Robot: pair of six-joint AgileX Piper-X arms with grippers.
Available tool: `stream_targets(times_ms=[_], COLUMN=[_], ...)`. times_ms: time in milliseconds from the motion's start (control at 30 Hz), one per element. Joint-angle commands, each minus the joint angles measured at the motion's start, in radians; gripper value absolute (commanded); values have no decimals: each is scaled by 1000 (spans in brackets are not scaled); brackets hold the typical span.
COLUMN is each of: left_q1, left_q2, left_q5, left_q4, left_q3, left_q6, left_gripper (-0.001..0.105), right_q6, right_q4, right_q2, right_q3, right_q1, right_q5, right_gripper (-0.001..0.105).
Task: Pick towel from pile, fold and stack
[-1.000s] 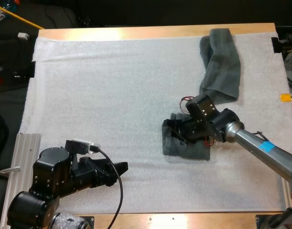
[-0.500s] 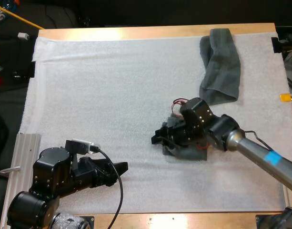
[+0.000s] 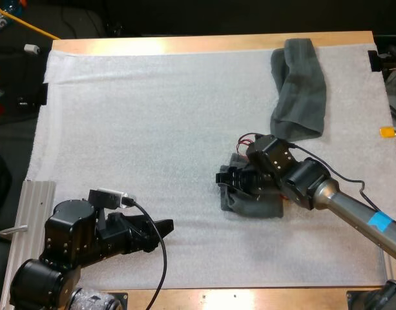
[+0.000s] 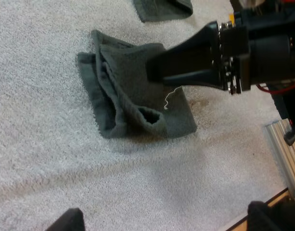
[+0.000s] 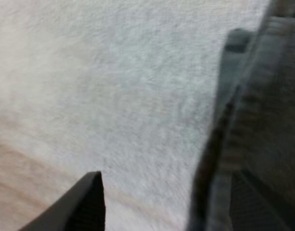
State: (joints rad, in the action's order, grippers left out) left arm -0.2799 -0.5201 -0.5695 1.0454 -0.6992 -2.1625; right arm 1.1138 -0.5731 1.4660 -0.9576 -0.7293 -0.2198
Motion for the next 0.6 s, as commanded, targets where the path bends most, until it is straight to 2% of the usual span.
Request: stream_targets(times_ms=[0,100,267,433,567], left_q1=[1,1,1,1,1], left_q2=[5,5,5,5,5], left_q5=[-10,-10,-10,-10,-10], left_q4=[-4,-4,-4,-4,-4], left_q3=[1,1,1,1,1], left_q6=[-1,-1,-1,-1,-1], left_gripper=[66,66,66,66,66], right_q6=[-5,-5,-46,-118,-227], right_q4=[-43,-117,-103,30,198], right_q2=[-3,-3,-3,-3,16], right_q3=[-4,6,52,122,158], right_q1=[3,3,-4,-43,-55], right_q5=[2,0,-68,-110,-109], right_gripper=[55,55,55,55,55])
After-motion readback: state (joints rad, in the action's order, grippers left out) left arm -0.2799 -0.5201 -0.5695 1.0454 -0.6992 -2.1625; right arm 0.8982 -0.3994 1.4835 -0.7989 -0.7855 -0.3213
